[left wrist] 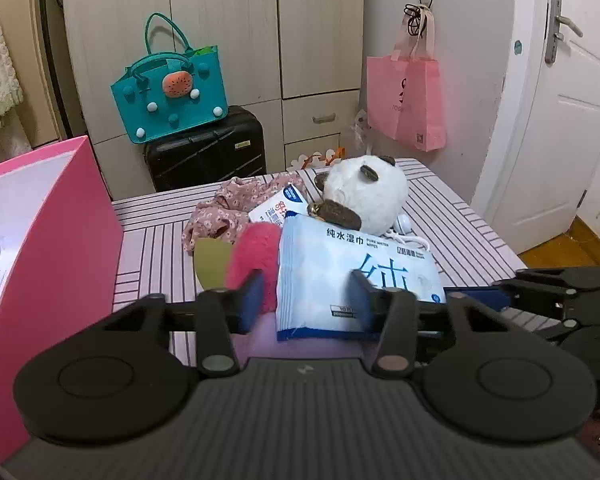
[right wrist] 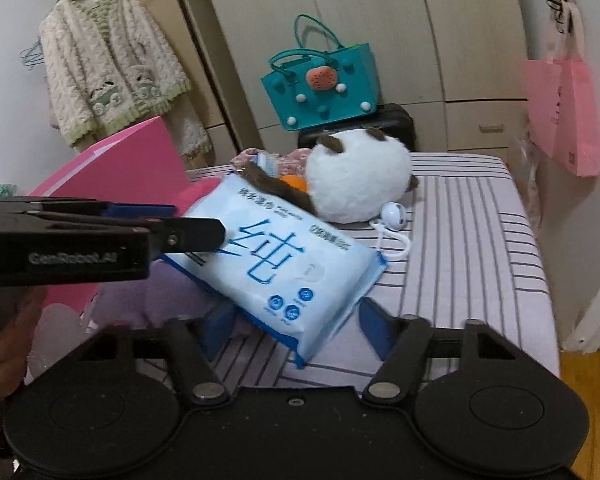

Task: Organize soft objects
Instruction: 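Reach the right gripper to the blue-and-white wipes pack and grasp it, then carry the wipes pack with the right gripper into the pink box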

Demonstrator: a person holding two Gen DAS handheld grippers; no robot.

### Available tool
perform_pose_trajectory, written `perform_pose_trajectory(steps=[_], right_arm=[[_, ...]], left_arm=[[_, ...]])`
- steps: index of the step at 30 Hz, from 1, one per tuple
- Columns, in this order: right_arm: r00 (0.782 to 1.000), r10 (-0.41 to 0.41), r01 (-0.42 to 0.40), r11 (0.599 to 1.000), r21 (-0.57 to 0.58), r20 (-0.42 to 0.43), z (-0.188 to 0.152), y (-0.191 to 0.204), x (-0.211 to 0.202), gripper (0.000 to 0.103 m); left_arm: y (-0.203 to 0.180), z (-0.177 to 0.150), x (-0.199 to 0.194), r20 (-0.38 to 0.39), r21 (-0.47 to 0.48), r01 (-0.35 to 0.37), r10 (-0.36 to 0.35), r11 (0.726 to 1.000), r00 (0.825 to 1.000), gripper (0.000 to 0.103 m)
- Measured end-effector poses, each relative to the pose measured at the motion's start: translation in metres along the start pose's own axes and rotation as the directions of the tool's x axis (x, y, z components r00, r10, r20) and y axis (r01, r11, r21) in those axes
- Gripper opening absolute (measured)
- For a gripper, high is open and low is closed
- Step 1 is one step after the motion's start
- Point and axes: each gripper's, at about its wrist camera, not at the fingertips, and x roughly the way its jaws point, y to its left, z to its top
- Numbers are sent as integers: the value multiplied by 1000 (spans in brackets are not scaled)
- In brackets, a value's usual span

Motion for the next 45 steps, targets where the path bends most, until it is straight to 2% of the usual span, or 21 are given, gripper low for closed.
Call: perform_pose_trajectory(steps=[1, 4, 6, 11, 22, 27, 31, 37, 45], right_arm=[[1000, 6, -6, 1000, 0, 2, -1, 0, 0, 57], [1000, 8, -8, 1000, -4, 9, -2, 2, -1, 53], [1000, 27, -27, 1000, 4, 8, -3, 2, -2, 52], [1000, 1, -1, 1000, -2, 24, -5, 10, -10, 52], [996, -33, 40, 996, -82, 83, 2, 41, -58, 52], [995, -68, 78, 988, -130, 74, -2, 60, -81, 52], [996, -63, 71, 985, -155, 60, -9, 77, -95, 52], [999, -32, 30, 985, -171, -11, -10, 103, -101, 52], [998, 31, -42, 968, -247, -50, -2, 152, -110, 52]], left_arm=[[1, -1, -2, -4, -12, 27, -27, 1000, 1000, 35], [-2, -2, -3, -14, -2, 47, -47, 999, 999, 34], [-1, -3, -2, -23, -16, 69, -69, 998, 997, 35], [-1, -1, -10, -13, -31, 80, -81, 996, 997, 35], [2, -1, -63, 51, -41, 136, -134, 990, 990, 35], [7, -7, -85, 40, -42, 202, -200, 979, 979, 35], [16, -17, -104, 20, -44, 237, -236, 971, 971, 35], [38, -26, -129, -39, -94, 242, -247, 966, 968, 35], [71, -36, -178, -34, -116, 192, -197, 974, 980, 35]])
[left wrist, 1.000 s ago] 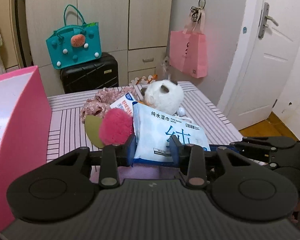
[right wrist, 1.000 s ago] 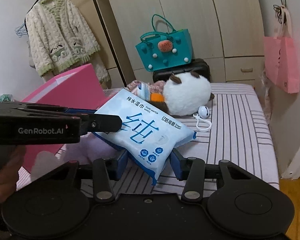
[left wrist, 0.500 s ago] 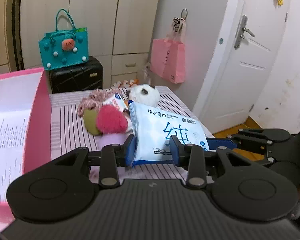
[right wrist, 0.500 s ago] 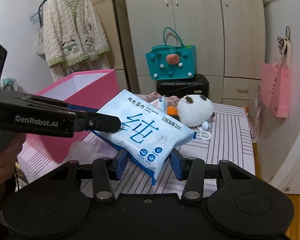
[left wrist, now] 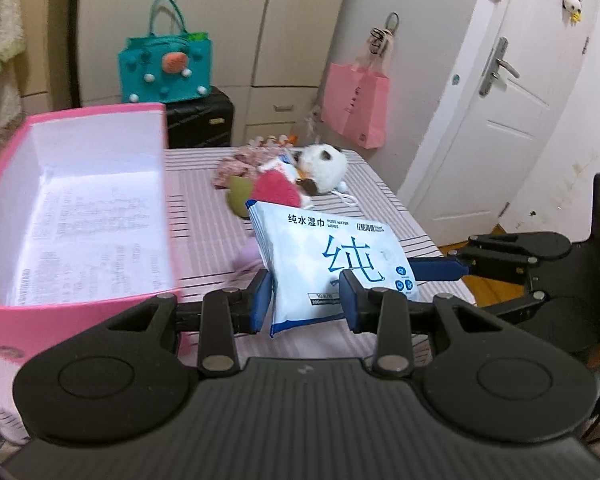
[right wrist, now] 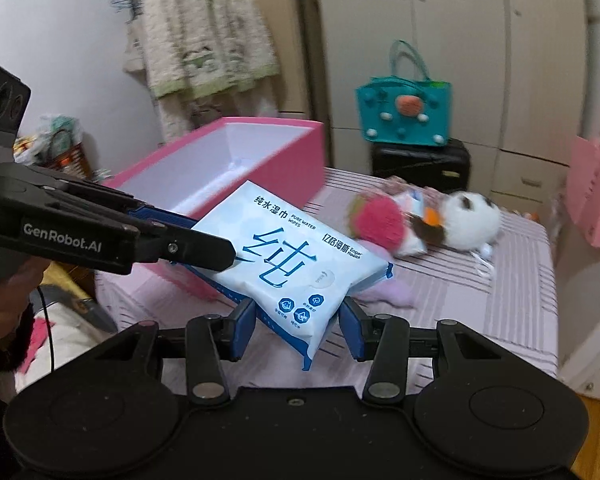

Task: Organize soft objects
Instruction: 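Carry the wipes pack with the right gripper into the pink box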

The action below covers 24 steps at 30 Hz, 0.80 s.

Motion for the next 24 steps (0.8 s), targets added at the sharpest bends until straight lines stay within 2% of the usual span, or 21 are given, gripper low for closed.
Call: perform_pose_trajectory(steps=[7, 12, 18, 21, 24], right_arm=[[998, 69, -68, 994, -88, 14, 27, 38, 7, 52], [995, 100, -97, 986, -139, 14, 52, 57, 28, 52], [995, 104, -101, 977, -190, 4, 87, 68, 64, 52], [992, 124, -126, 979, -160, -20, 113, 67, 92, 52], [993, 118, -122, 980, -160, -30, 134, 65, 119, 52]], left_arm=[[26, 1, -43, 56, -15, -84, 84, 996, 995, 35], [52, 9, -52, 87, -54, -139, 143, 989, 986, 35], [94, 32, -38, 101, -120, -187, 199, 975, 975, 35], [119, 46, -22, 104, -155, -221, 238, 963, 966, 37], [145, 62, -1, 88, -204, -220, 241, 954, 967, 36]])
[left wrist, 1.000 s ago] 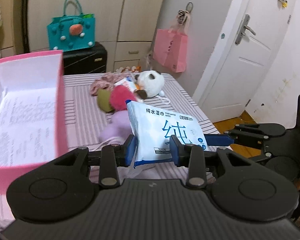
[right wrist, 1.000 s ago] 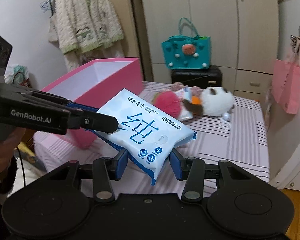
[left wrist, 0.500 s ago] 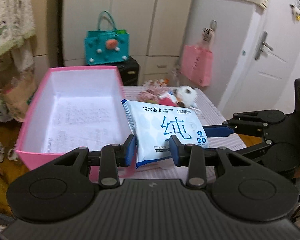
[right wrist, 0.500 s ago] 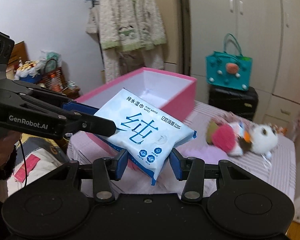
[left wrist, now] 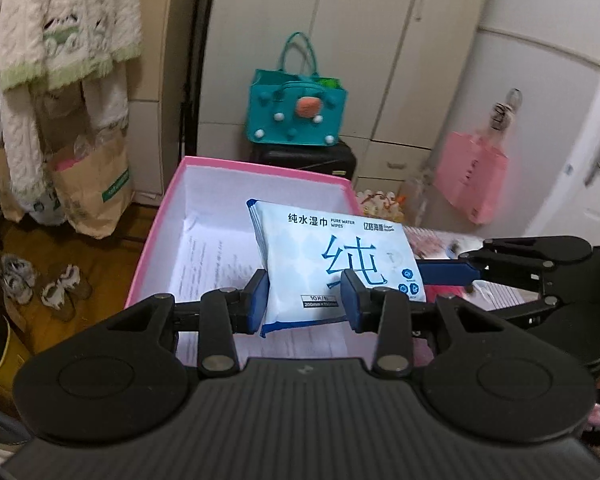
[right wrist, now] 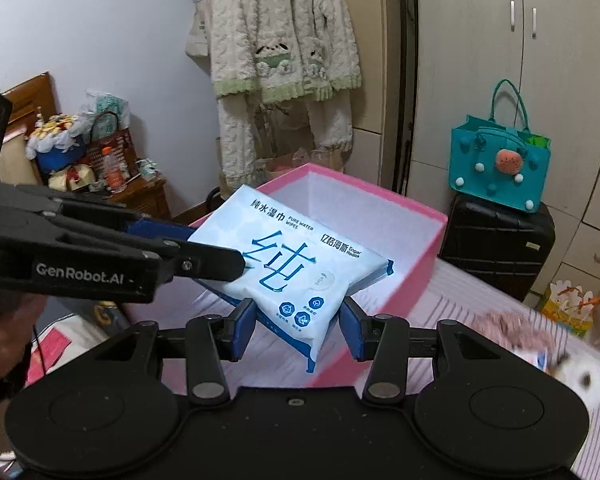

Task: Organize soft objects
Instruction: 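Carry the wipes pack with the right gripper into the pink box, then open the right gripper to release the pack and withdraw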

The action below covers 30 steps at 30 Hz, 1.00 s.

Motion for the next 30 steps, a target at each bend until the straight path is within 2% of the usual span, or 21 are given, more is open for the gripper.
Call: perform_pose_trajectory(steps=[8, 12, 17, 21, 22, 24, 27, 30], right_arm=[[993, -85, 82, 996, -38, -80, 34, -23, 63, 52], [982, -132, 125, 990, -60, -132, 38, -30, 86, 52], [964, -169, 151, 983, -102, -204, 41, -31, 109, 51], [952, -194, 161, 975, -153, -236, 41, -27, 118, 52], [949, -200, 162, 973, -164, -243, 41, -25, 119, 52], [946, -216, 170, 966, -197, -241, 42, -22, 121, 54], [941, -275, 221, 942, -254, -199, 41, -17, 116, 54], [960, -218, 178, 959, -220, -173, 38, -18, 96, 54]], left_arm=[[38, 36, 81, -131, -124, 26, -42, 992, 990, 36], [48, 40, 114, -200, -156, 23, -54, 988, 978, 36], [54, 38, 135, -258, -167, 11, -55, 986, 965, 36], [60, 35, 142, -280, -195, 1, -57, 981, 958, 38], [60, 34, 142, -279, -190, -10, -44, 982, 959, 43], [59, 35, 138, -259, -163, -34, -9, 986, 966, 46], [55, 33, 125, -233, -125, -33, 3, 992, 973, 55], [51, 32, 105, -220, -89, -11, -9, 996, 975, 60]])
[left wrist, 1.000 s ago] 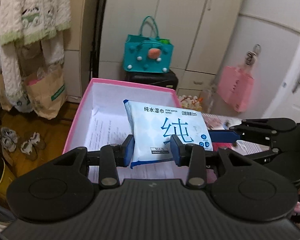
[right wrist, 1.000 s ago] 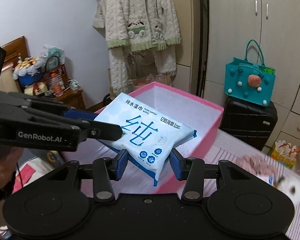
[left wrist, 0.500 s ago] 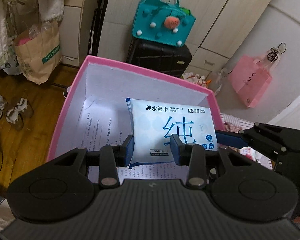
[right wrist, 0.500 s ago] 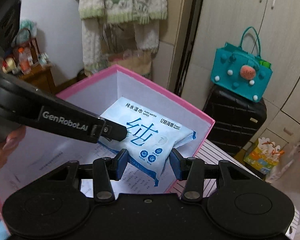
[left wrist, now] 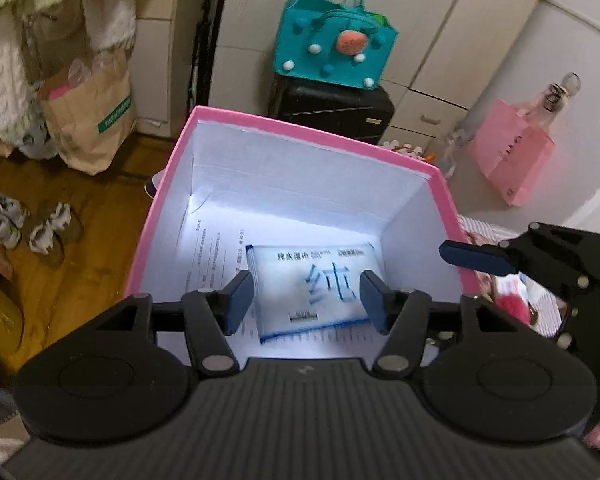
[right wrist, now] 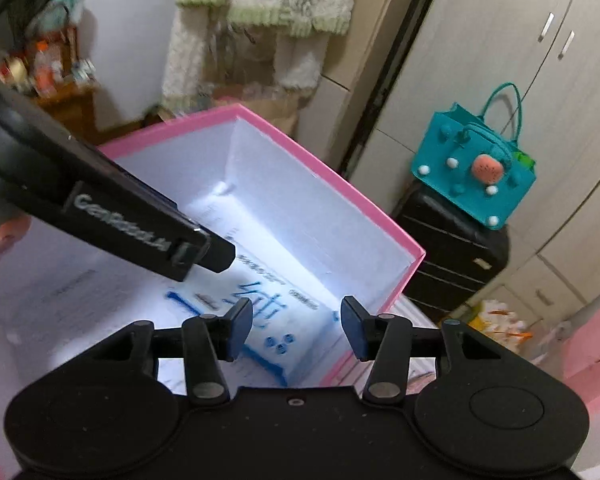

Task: Organize soft objects
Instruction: 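Open the right gripper to release the pack and withdraw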

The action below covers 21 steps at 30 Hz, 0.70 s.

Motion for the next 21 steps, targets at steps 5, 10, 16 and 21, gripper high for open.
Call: perform_pose_trajectory(steps=[5, 10, 16, 21], right_arm=[[993, 109, -113, 990, 85, 56, -14, -12, -42, 54], [980, 164, -179, 973, 142, 110, -30, -20, -84, 54], [964, 228, -251, 949, 189, 138, -51, -26, -122, 55], [956, 252, -277, 942, 188, 148, -66, -24, -152, 55]], left_arm=[[-9, -11, -36, 28, 73, 0, -2, 997, 1000, 64], [-23, -22, -69, 34, 127, 29, -34, 992, 999, 66], [-43, -42, -105, 3, 206, 76, -78, 976, 997, 69], [-58, -58, -134, -27, 262, 96, -92, 960, 995, 70]])
